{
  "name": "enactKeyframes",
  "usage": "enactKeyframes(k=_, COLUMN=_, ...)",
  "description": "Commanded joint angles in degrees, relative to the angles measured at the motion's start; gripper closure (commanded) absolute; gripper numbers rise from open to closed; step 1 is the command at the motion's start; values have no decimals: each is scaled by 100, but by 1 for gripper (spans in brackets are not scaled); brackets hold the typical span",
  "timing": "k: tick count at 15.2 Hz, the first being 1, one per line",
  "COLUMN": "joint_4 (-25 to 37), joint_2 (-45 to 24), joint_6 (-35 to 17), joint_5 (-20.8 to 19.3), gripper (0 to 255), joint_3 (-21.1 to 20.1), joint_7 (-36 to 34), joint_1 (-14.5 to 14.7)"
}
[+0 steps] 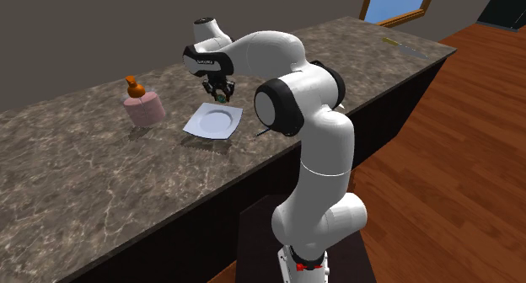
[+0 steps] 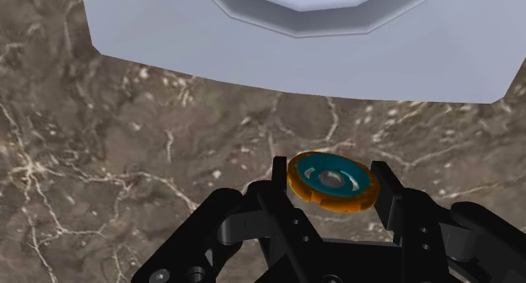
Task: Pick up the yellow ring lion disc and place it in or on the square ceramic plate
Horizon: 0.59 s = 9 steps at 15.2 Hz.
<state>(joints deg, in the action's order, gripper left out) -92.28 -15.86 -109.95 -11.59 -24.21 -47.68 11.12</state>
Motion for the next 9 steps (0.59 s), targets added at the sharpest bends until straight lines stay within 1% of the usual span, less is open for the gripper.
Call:
enactKeyframes(k=1, joint_4=0, joint_2=-3, joint_6=-1, joint_5=0, gripper=255, joint_3=0, joint_7=0, joint_1=1)
enactKeyframes(k=9, joint_4=575, joint_2=28, joint_6=597, joint_5=40, gripper=255, joint_3=-23, joint_7=69, joint_1=32)
